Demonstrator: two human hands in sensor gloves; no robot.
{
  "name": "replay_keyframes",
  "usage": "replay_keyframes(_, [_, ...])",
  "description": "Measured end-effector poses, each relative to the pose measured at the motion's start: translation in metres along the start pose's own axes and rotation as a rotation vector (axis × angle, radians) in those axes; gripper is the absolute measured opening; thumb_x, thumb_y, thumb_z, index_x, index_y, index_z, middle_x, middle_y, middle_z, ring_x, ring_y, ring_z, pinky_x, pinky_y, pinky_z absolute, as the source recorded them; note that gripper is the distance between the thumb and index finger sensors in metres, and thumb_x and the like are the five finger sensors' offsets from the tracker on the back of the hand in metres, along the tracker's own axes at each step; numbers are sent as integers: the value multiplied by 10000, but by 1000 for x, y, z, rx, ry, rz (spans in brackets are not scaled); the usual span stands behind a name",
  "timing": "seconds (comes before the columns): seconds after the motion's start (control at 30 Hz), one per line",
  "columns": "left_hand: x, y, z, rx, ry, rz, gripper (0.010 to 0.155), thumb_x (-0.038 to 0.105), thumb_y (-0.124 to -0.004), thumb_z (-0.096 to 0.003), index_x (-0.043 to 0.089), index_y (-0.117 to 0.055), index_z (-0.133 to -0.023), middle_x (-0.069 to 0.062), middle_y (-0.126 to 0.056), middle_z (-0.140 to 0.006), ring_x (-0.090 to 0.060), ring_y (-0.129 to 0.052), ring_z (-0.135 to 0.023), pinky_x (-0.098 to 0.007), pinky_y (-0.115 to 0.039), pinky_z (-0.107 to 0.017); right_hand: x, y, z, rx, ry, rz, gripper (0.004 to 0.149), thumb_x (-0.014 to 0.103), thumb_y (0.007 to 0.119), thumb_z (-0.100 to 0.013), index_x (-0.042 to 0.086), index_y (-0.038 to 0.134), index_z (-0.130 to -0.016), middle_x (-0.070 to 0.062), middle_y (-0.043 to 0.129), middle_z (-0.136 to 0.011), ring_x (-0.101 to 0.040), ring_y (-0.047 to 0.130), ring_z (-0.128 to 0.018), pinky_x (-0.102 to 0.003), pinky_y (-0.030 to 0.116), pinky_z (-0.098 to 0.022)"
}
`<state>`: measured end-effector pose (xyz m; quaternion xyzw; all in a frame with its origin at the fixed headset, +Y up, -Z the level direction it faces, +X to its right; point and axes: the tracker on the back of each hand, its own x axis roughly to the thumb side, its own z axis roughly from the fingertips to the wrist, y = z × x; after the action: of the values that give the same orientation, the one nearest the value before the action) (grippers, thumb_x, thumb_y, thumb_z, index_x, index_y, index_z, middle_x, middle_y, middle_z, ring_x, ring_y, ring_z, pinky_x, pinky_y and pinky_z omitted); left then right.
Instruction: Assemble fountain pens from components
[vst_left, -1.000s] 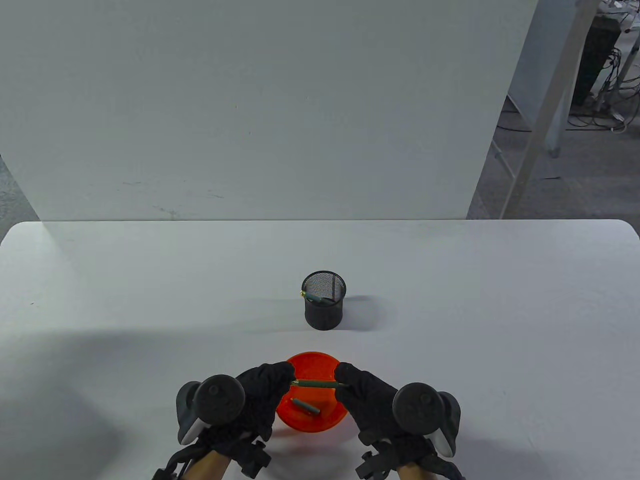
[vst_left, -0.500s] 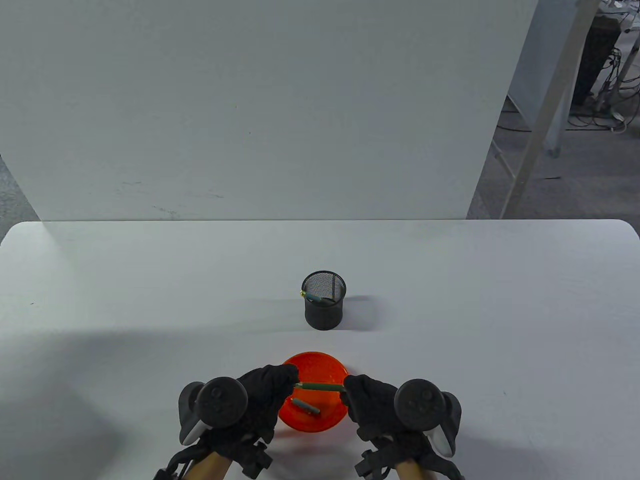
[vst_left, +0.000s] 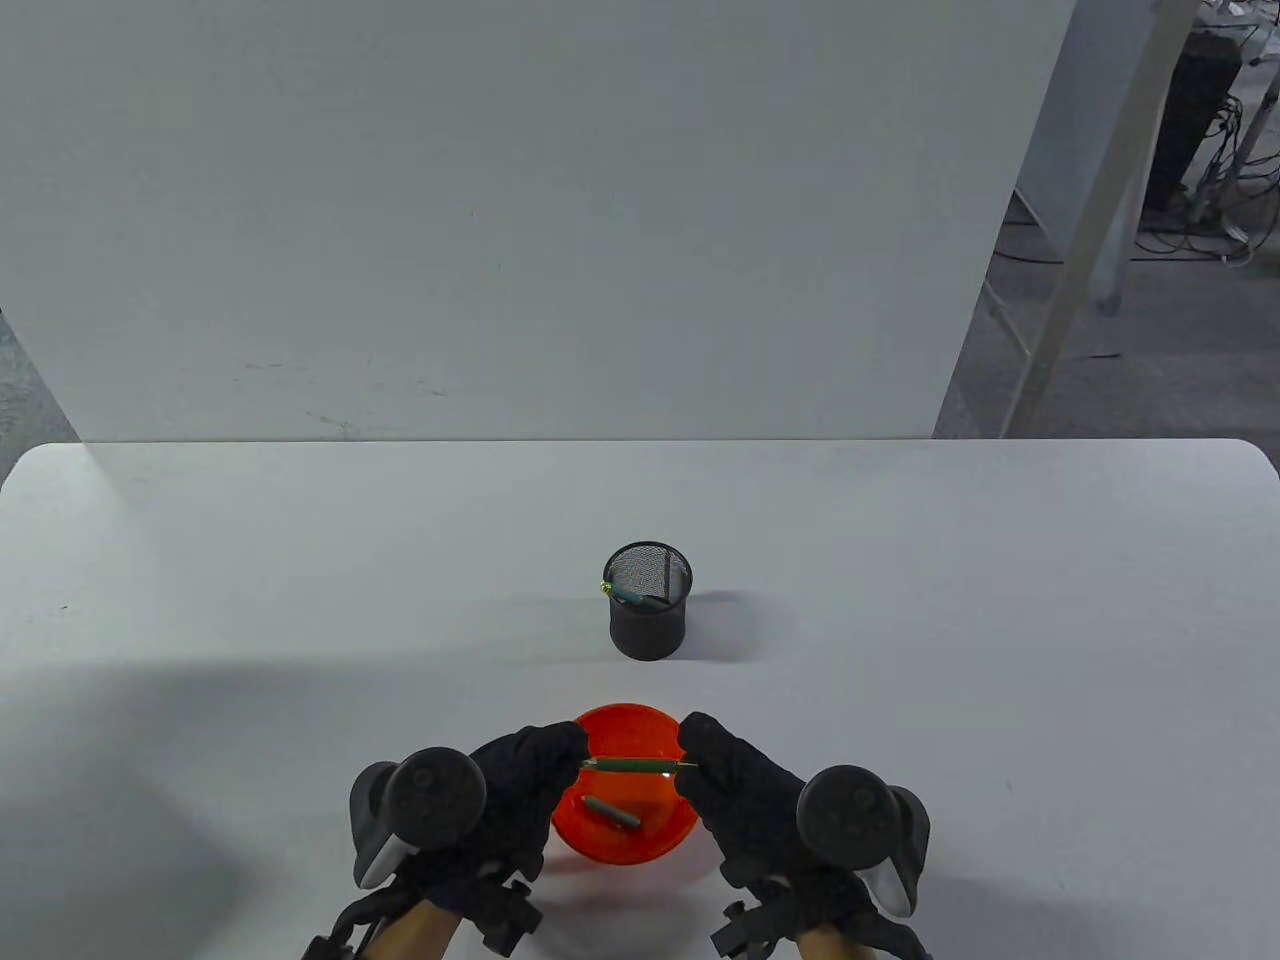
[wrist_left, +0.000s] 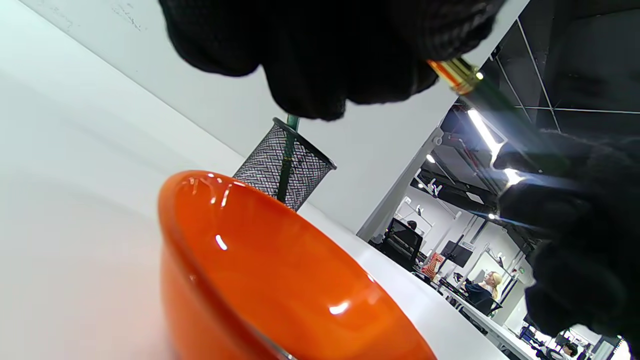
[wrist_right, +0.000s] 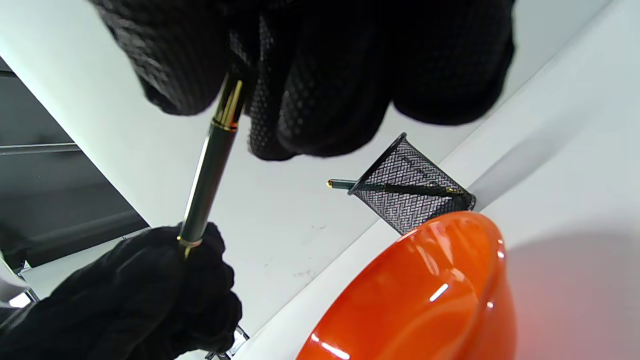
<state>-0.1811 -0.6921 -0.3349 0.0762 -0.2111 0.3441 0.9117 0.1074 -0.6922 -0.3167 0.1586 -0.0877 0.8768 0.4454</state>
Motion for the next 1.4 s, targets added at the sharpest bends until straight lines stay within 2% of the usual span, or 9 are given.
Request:
replay_keyframes(0.1, [1, 0, -1, -6, -14, -8, 471, 407, -657, -517, 266, -713, -963, 25, -887, -830, -192, -940, -710, -487, -765, -618, 1, 0, 1, -22, 0, 23, 445, 397, 747, -553, 185, 787, -943, -9, 951, -739, -161, 970, -474, -425, 870, -420])
replay_keyframes(0.2, [2, -1, -2, -6, -17, 5, 472, 407, -655, -519, 264, -711, -965, 24, -884, -832, -191, -937, -713, -488, -762, -620, -1, 4, -1, -2, 27, 28, 469, 438, 621, -567, 148, 791, -894, 5, 933, -643, -164, 967, -467, -429, 863, -421])
replay_keyframes(0.33, [3, -1, -2, -9, -29, 3, 471, 410, -654, -519, 267, -713, -964, 27, -884, -833, -189, -939, -712, -486, -764, -620, -3, 3, -2, -14, 43, 19, 475, 471, 569, -572, 162, 831, -821, 32, 937, -557, -159, 969, -424, -429, 866, -399])
replay_keyframes(0.73, [7, -2, -1, 2, -55, 3, 471, 410, -657, -520, 270, -713, -965, 26, -888, -832, -188, -940, -711, -485, -766, -618, -8, 0, -2, -30, 74, -14, 529, 536, 549, -566, 194, 952, -562, 90, 959, -276, -113, 973, -179, -382, 901, -258])
replay_keyframes(0.83, [4, -3, -2, -8, -38, 3, 470, 411, -655, -521, 271, -712, -966, 27, -885, -834, -187, -938, -713, -485, -764, -621, -9, 1, 0, -26, 83, -14, 554, 551, 544, -561, 172, 936, -659, 63, 978, -364, -138, 985, -251, -405, 892, -305])
replay_keyframes(0.93, [0, -3, -2, -6, -16, 1, 470, 410, -657, -520, 269, -714, -965, 26, -887, -832, -189, -939, -712, -486, -764, -619, -8, 1, -1, -8, 73, -33, 623, 554, 551, -561, 118, 753, -958, -8, 954, -631, -188, 982, -420, -447, 864, -396])
replay_keyframes(1.03, [-4, -4, -3, -17, 7, 2, 470, 411, -656, -520, 272, -711, -966, 26, -884, -835, -189, -937, -714, -486, -762, -622, -6, 2, -2, 24, 40, -48, 648, 521, 626, -562, 140, 578, -1085, -44, 875, -837, -214, 954, -537, -449, 846, -431])
replay_keyframes(1.27, [-5, -4, -3, -17, 12, 12, 469, 410, -656, -520, 271, -713, -965, 26, -886, -833, -189, -939, -712, -486, -764, -620, -1, 3, -2, 43, -2, 19, 512, 388, 740, -561, 178, 689, -1025, -23, 888, -832, -194, 956, -563, -427, 858, -431])
replay_keyframes(1.4, [-5, -4, -3, -17, 6, 10, 470, 411, -656, -520, 271, -713, -965, 27, -887, -831, -189, -939, -712, -485, -764, -619, -1, 2, -2, 32, 3, 17, 473, 381, 761, -553, 194, 736, -986, -17, 902, -808, -209, 945, -617, -436, 853, -449])
